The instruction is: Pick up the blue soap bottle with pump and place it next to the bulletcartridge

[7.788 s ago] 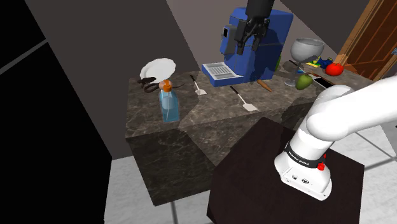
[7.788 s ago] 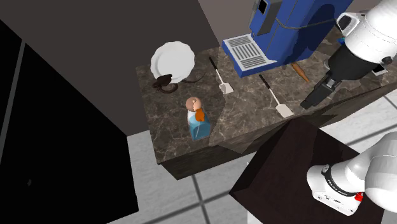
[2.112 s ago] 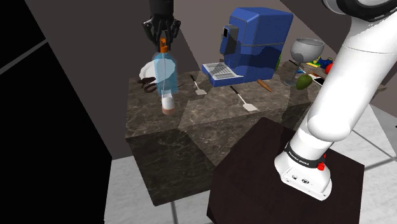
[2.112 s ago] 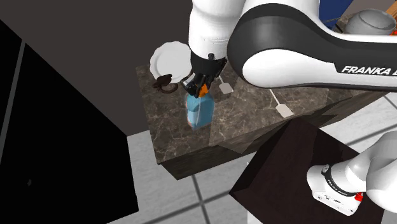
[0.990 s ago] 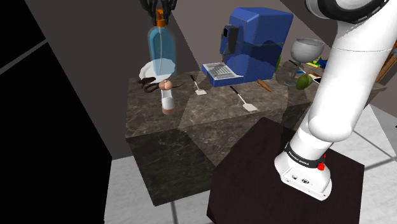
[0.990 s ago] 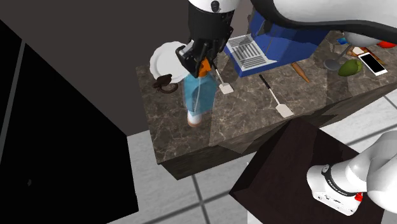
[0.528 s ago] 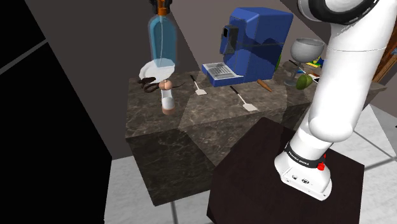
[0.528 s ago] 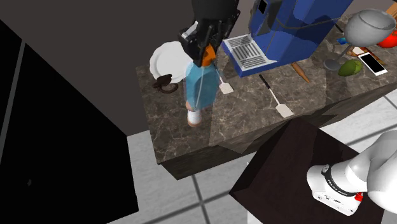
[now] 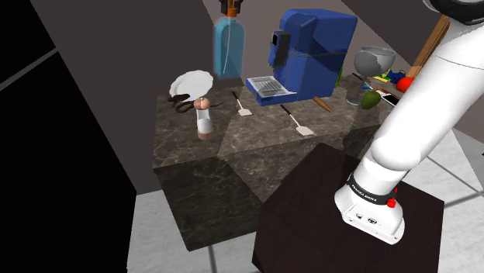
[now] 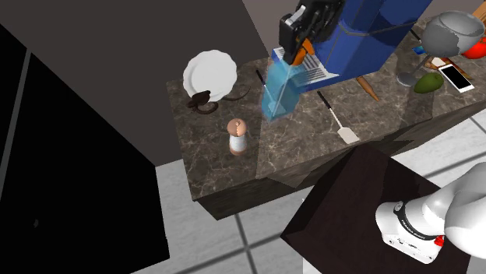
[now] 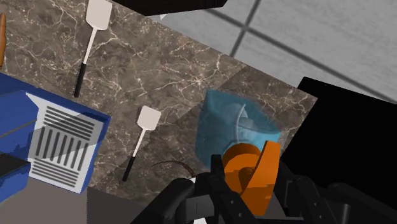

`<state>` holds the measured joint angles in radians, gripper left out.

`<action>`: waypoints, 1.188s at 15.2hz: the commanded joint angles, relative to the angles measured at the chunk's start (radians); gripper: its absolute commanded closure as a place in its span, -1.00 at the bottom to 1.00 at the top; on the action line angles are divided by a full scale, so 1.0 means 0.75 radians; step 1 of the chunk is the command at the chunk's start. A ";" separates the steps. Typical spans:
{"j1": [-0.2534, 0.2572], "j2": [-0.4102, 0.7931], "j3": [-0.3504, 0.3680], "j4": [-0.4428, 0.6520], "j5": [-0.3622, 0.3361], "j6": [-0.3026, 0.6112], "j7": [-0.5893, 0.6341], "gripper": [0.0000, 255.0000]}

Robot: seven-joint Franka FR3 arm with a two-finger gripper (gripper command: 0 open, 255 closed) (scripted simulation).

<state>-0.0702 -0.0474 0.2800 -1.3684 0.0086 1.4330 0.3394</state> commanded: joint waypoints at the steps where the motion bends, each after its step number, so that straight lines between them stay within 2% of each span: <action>1: -0.032 -0.075 -0.038 -0.091 0.026 0.018 -0.068 1.00; 9: -0.130 -0.300 -0.213 -0.329 0.065 0.027 -0.338 1.00; 18: -0.221 -0.434 -0.421 -0.455 0.036 0.005 -0.635 1.00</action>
<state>-0.2292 -0.3595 -0.0186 -1.6970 0.0388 1.4383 -0.1120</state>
